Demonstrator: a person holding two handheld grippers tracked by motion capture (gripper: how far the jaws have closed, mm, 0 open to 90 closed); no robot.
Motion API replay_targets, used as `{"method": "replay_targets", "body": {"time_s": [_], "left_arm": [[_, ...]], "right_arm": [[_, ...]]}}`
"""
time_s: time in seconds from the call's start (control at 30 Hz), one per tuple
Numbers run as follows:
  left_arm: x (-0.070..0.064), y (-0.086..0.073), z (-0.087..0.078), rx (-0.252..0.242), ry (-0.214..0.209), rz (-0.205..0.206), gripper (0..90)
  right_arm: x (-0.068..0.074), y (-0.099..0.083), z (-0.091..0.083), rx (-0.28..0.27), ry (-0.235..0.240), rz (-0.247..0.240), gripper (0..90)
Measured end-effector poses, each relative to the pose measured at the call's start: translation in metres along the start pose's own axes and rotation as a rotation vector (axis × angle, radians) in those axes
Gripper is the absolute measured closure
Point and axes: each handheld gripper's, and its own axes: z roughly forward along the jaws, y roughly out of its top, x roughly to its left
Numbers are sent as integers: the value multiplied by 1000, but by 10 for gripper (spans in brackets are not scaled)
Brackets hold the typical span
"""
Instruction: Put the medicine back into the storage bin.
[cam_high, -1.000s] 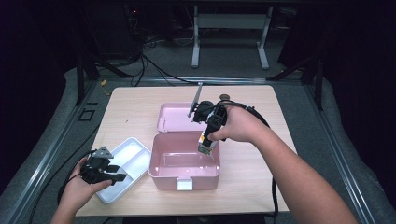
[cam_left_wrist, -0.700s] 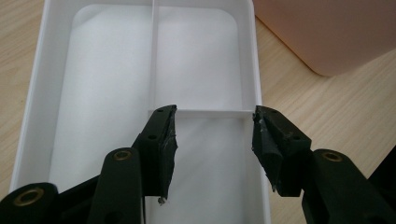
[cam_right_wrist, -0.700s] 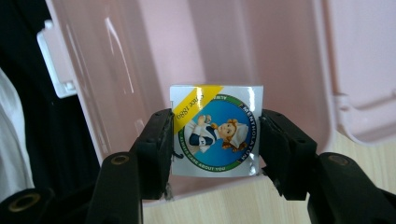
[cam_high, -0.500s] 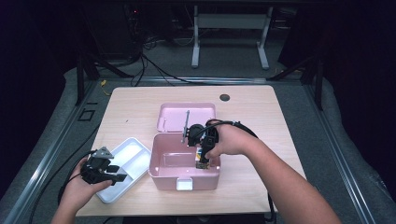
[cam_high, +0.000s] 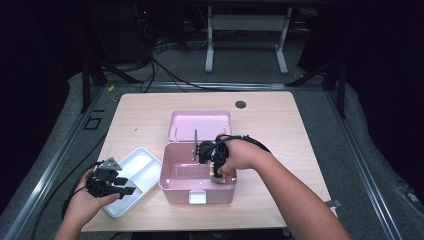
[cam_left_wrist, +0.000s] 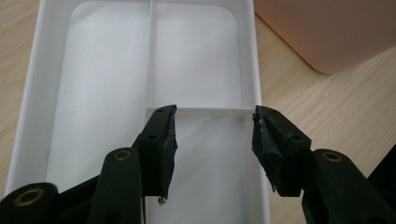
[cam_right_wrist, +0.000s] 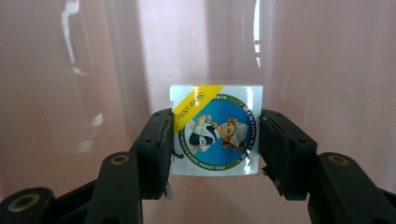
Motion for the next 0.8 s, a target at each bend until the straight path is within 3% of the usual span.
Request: {"method": "replay_targets", "body": {"time_s": [0.33,0.4,0.53,0.8], "left_arm": [[0,-1,2,6,1,3,495],[0,-1,2,9,1,5,494],[0,-1,2,10,1,5,495],[1,-1,2,10,-2,3,495]], "right_arm": [[-5,2,16,26,-6,16,475],[-6,2,15,6,-12,38,424],[-7,-2,7,-26,-2,57,429],[-1,-15,-30,-74,-17,82,447]]}}
